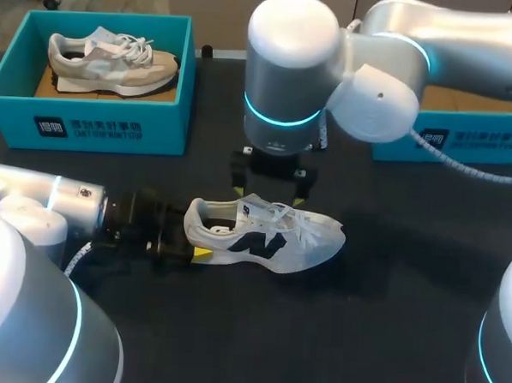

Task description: Take the shoe out of the shoebox, open the shoe tongue, remove and reinsert the insole, then place the shoe into the shoebox

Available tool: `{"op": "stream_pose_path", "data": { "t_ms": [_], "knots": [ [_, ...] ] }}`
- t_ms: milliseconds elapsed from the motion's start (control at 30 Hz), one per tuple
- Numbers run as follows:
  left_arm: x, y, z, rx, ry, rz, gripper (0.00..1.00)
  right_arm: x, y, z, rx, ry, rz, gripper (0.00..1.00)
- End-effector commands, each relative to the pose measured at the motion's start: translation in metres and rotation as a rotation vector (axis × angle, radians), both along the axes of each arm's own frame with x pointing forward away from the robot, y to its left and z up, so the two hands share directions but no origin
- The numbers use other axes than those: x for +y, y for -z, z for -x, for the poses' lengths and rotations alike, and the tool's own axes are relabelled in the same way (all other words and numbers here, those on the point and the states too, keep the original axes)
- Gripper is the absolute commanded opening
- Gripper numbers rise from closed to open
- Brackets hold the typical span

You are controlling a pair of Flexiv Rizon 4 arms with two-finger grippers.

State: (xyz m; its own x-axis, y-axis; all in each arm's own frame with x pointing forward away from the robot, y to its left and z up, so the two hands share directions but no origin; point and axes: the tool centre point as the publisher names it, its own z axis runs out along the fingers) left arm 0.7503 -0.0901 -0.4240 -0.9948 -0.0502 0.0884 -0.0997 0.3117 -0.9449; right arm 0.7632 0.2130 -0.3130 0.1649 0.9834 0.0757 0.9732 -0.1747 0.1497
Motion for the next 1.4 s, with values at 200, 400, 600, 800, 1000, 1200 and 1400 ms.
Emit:
{"op": "stream_pose_path", "data": {
  "t_ms": [200,400,600,800,1000,1200,1400],
  "knots": [
    [0.001,0.0,0.001,-0.001,-0.003,0.0,0.0,0.018,0.019,0.005,0.048,0.251,-0.055,1.0],
    [0.001,0.0,0.001,-0.001,-0.003,0.0,0.0,0.018,0.019,0.005,0.048,0.251,-0.055,1.0],
    [0.001,0.0,0.001,-0.001,-0.003,0.0,0.0,0.018,0.019,0.005,0.048,0.251,-0.055,1.0],
    [0.001,0.0,0.001,-0.001,-0.003,0.0,0.0,0.018,0.012,0.009,0.052,0.253,-0.066,1.0],
    [0.001,0.0,0.001,-0.001,-0.003,0.0,0.0,0.022,0.011,0.018,0.034,0.247,0.005,1.0],
    [0.001,0.0,0.001,-0.001,-0.003,0.0,0.0,0.026,0.006,0.027,0.0,0.242,0.071,1.0],
    [0.001,0.0,0.001,-0.001,-0.003,0.0,0.0,0.032,0.004,0.034,-0.031,0.246,0.112,1.0]
  ]
}}
